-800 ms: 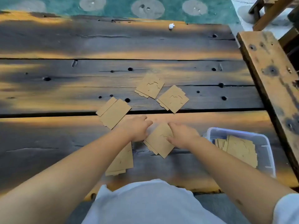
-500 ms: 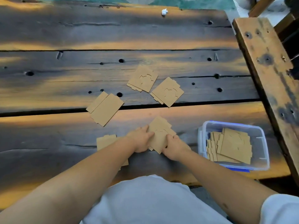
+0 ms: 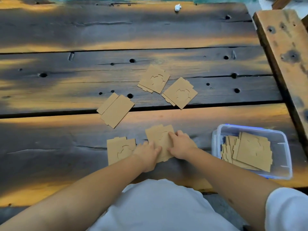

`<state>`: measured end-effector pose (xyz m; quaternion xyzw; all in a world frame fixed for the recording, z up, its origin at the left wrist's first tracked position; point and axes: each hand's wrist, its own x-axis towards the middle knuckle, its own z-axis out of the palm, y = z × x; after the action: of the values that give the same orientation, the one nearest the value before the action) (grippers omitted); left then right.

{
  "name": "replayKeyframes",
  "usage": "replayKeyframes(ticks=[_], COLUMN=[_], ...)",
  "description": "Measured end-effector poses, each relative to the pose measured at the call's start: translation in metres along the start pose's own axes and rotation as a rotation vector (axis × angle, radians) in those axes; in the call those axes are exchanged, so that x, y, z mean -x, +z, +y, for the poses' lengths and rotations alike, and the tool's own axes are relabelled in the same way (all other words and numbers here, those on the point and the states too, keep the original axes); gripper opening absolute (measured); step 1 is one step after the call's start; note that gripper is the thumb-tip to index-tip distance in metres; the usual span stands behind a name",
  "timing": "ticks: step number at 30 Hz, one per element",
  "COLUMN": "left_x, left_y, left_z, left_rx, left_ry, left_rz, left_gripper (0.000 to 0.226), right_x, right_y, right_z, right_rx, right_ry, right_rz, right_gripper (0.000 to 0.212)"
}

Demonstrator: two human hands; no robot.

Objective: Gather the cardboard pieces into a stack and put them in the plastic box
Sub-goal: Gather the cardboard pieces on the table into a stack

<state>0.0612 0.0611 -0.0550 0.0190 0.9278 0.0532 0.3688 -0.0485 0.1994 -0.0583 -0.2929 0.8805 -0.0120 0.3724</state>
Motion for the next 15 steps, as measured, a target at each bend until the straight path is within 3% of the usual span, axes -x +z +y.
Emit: replayKeyframes(ticks=[4, 7, 9, 12, 15], left_x=[0.004, 0.005, 0.001, -0.007, -0.014], left_y=[0.012, 0.01, 0.006, 0.0, -0.006], left_z=[0.003, 0.002, -0.002, -0.013, -0.018], left_rx=[0.131, 0.336, 0.402, 0.5, 0.548], left_ry=[0.051, 0.074, 0.017, -0.141, -0.218], left_rz=[-0.038, -0.01, 0.127, 0.281, 0.184], left_gripper=[0.058, 0.041, 0.037, 0.051, 0.061], right_x=[-0.006, -0.001, 0.009, 0.026, 0.037], right_y=[0.002, 0.009, 0.019, 0.039, 0.049], right_z=[0.001, 0.008, 0.012, 0.008, -0.003], right_rx=[0.087, 0.028, -0.124, -0.456, -0.811], right_ry=[-0.131, -0.143, -0.059, 0.186, 0.37], right_rz=[0.015, 0.015, 0.033, 0.14, 0.152], right_gripper=[0.069, 0.081, 0.083, 0.068, 0.051])
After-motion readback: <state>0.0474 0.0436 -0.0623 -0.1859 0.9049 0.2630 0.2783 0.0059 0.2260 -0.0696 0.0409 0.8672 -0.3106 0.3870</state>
